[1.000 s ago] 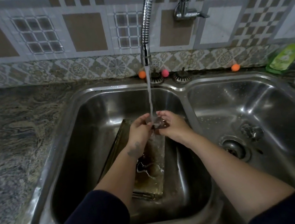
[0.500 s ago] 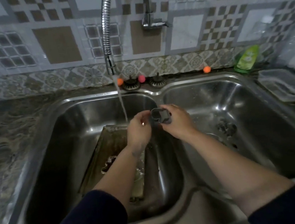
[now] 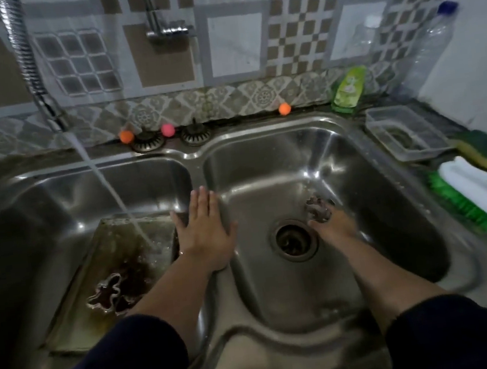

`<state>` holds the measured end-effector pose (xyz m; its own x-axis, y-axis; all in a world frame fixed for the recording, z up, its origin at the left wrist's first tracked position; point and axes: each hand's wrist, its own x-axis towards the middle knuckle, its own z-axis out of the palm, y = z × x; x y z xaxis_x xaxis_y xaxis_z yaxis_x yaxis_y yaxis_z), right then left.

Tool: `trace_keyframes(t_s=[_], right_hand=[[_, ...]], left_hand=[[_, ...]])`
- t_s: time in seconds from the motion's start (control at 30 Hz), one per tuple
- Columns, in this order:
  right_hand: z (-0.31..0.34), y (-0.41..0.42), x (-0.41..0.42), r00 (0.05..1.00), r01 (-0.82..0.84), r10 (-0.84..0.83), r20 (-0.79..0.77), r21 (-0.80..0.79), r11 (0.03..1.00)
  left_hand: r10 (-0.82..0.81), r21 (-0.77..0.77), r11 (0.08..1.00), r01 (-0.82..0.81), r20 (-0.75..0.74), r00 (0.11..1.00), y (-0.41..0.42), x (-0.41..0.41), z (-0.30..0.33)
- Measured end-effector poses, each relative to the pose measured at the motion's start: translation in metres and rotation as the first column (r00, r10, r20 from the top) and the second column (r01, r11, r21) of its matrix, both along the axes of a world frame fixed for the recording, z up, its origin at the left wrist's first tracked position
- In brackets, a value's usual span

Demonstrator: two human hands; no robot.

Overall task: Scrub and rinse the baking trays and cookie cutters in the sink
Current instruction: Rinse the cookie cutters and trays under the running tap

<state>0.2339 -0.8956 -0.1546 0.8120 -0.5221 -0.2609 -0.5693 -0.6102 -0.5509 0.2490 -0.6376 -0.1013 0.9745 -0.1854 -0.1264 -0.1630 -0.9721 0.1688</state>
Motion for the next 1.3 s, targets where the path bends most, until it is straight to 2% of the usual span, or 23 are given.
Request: trace_keyframes(t_s=[0.13,0.27,0.47,0.63,0.7,0.77,0.9,1.03,1.17,1.3], right_hand=[[-0.019,-0.023,0.011,0.992,0.124,-0.123,0.031,-0.022,0.992],[-0.031,-0.031,0.020,0.971,0.225,-0.231,0.064,0.095,0.970],[-0.036,-0.034,0.024,0.985,0.171,-0.171,0.017,0.000,0.985],[-0.016,-0.029,0.021,0.984,0.177,-0.176,0.016,-0.035,0.984],[-0.007,-0.020,0.019,0.991,0.131,-0.130,0.022,-0.093,0.987],[0.006,-0.005,0.014,0.995,0.095,-0.092,0.030,-0.082,0.992],[0.031,0.040,0.008,0.993,-0.099,0.106,0.045,-0.147,0.984],[0.053,0.095,0.007,0.966,-0.239,0.248,0.076,-0.110,0.965],[0.075,0.157,0.002,0.878,-0.421,0.457,0.141,-0.223,0.879],[0.083,0.216,-0.003,0.733,-0.601,0.667,0.136,-0.329,0.728]], left_hand=[[0.001,-0.002,1.000,-0.001,0.020,1.000,0.001,0.001,-0.001],[0.002,0.006,1.000,-0.002,0.036,0.999,0.003,0.003,-0.003],[0.017,-0.026,1.000,-0.016,0.038,0.999,0.003,0.004,-0.003],[0.014,-0.043,0.999,-0.012,0.032,0.999,0.003,0.005,-0.001],[0.006,-0.057,0.998,-0.005,0.023,1.000,0.004,0.005,-0.001],[-0.002,-0.072,0.997,0.003,0.016,1.000,0.005,0.005,0.001],[-0.013,-0.123,0.992,0.012,-0.012,1.000,0.009,0.004,0.003],[-0.067,-0.163,0.985,0.057,-0.058,0.996,0.021,-0.003,0.008],[-0.137,-0.154,0.980,0.124,-0.078,0.988,0.053,-0.018,0.007],[-0.098,-0.173,0.983,0.061,-0.211,0.973,0.110,-0.019,0.001]])
